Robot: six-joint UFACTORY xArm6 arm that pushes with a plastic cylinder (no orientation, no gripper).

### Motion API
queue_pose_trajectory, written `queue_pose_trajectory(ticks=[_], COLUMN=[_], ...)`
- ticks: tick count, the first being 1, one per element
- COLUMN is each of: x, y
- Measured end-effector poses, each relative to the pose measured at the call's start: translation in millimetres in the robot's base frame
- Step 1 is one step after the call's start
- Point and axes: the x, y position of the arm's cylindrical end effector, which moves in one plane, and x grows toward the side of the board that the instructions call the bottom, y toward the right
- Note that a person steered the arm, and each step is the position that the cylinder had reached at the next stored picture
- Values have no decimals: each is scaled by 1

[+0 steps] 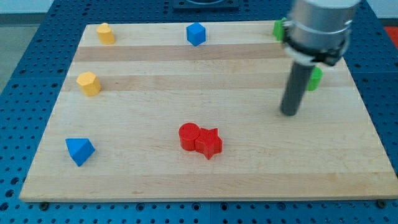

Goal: Place your arm at the right of the green circle

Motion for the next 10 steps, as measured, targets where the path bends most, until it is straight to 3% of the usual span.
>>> queue_pose_trajectory(ticks=[1, 4, 5, 7, 10], x=[-33, -113, -82, -35, -102], y=[59, 26, 60, 40, 34])
